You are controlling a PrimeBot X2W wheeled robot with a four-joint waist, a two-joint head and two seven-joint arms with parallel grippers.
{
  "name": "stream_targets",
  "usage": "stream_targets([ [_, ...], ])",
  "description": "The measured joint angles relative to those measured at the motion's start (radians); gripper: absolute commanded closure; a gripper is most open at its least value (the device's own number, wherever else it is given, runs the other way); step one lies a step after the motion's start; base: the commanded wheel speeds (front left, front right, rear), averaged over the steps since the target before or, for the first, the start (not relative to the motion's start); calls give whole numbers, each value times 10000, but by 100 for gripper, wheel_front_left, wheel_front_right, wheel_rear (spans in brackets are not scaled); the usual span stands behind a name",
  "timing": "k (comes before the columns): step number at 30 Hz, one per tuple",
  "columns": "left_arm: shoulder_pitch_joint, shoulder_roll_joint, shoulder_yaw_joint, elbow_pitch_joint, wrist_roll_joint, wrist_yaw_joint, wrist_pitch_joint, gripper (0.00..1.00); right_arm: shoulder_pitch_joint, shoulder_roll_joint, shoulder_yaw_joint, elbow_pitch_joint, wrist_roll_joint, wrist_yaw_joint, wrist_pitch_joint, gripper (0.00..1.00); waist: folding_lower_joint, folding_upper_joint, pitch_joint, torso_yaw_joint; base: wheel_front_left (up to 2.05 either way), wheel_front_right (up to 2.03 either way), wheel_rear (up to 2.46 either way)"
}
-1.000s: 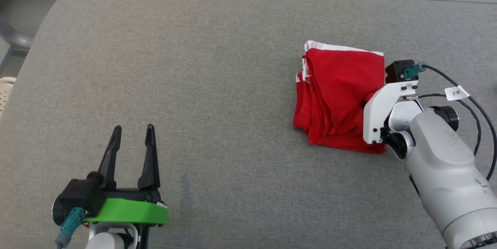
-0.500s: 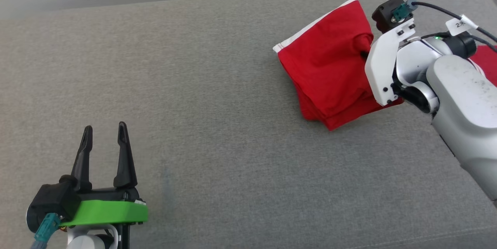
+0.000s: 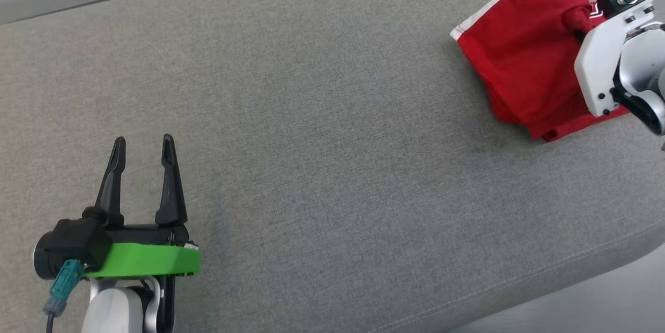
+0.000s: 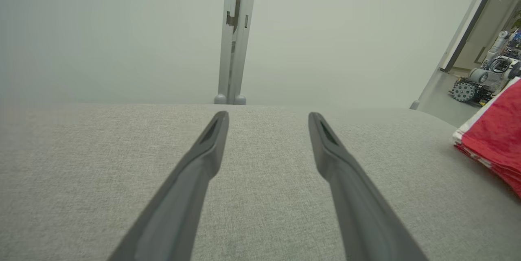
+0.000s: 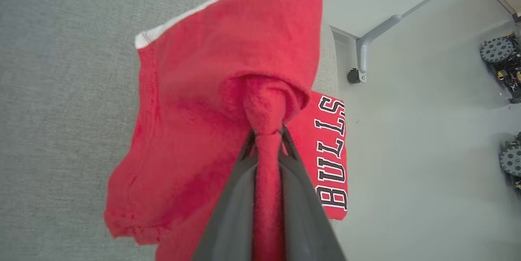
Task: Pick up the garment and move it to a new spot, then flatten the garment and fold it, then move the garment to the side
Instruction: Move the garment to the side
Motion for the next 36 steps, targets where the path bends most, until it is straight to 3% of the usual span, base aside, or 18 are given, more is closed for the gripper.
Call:
stream_targets([
  [6,-331,15,-215,165,107,-61,0,0,-262,-639,-151,736,-830,0,-740,100,0,0,613,4,0,0,0],
  [14,-547,77,-535,222,117,-69,0,0,-151,-1384,-744,1891,-1220,0,-1045,100,0,0,1069,642,0,0,0],
  [19,-652,130,-704,232,84,-69,0,0,35,-1352,-1657,2635,-1289,0,-1540,100,0,0,1333,1015,0,0,0],
  [20,-679,161,-752,247,73,-69,0,0,81,-1302,-1795,2765,-1423,0,-1647,22,0,0,1383,1082,0,0,0],
  [21,-706,178,-786,267,61,-69,0,0,138,-1256,-1960,2922,-1542,0,-1751,0,0,0,1422,1144,0,0,0],
  [26,-733,203,-815,349,52,-71,0,0,341,-936,-2686,3304,-2209,0,-2376,0,0,0,1381,1335,0,0,0],
  [36,-248,65,-349,694,-155,-79,2,0,1201,800,-4115,2686,-2117,0,-4813,0,0,0,318,1294,0,0,0],
])
